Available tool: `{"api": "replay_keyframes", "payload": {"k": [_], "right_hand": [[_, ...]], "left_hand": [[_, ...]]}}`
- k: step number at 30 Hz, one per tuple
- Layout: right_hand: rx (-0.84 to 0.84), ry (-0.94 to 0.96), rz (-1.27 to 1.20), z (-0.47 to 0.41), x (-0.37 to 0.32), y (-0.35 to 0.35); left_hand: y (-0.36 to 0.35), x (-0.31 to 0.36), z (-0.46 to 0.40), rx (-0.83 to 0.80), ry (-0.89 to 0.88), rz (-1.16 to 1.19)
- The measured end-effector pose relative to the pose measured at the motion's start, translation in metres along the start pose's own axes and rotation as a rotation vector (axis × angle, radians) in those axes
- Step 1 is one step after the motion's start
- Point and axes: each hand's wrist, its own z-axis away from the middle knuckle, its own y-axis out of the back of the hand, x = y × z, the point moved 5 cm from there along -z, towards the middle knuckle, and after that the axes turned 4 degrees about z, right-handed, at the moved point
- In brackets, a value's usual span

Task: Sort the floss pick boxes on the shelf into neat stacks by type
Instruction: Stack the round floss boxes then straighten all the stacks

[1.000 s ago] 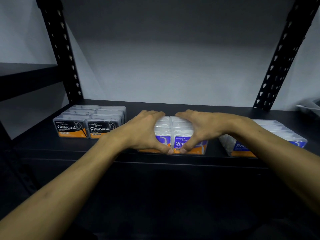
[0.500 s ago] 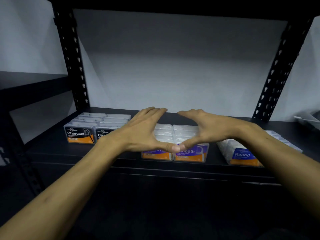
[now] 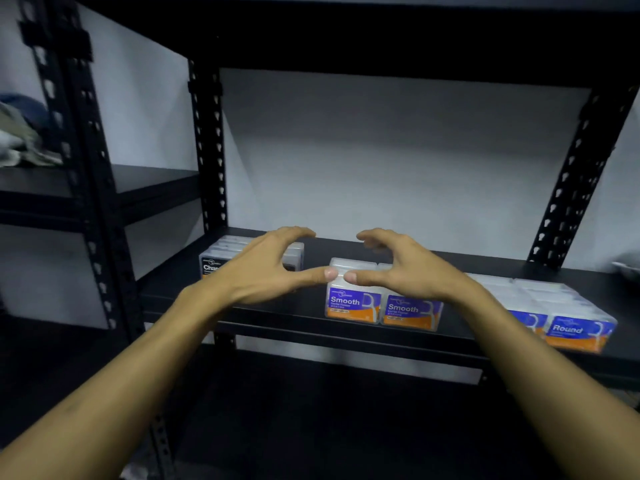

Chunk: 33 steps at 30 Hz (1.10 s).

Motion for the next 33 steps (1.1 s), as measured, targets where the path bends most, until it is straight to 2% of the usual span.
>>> {"api": "replay_keyframes", "payload": {"k": [8, 17, 27, 33], "right_hand": [[0.150, -0.078, -0.333, -0.002, -0.035, -0.033], [0.228, -0.156, -0.370, -0.038, -0.071, -0.073], [0.340, -0.335, -0.371, -0.080, -0.078, -0.117], [0.412, -0.454, -0.542, -0.098, -0.059, -0.142]], "left_hand": [[0.032, -0.052, 0.032, 0.156, 0.099, 0.188], [0.041, -0.125, 0.022, 0.322, 0.192, 0.263], [0.034, -0.176, -0.012, 0.339, 0.269, 0.348], [0.021, -0.196, -0.027, 0.344, 0.357, 0.433]]}}
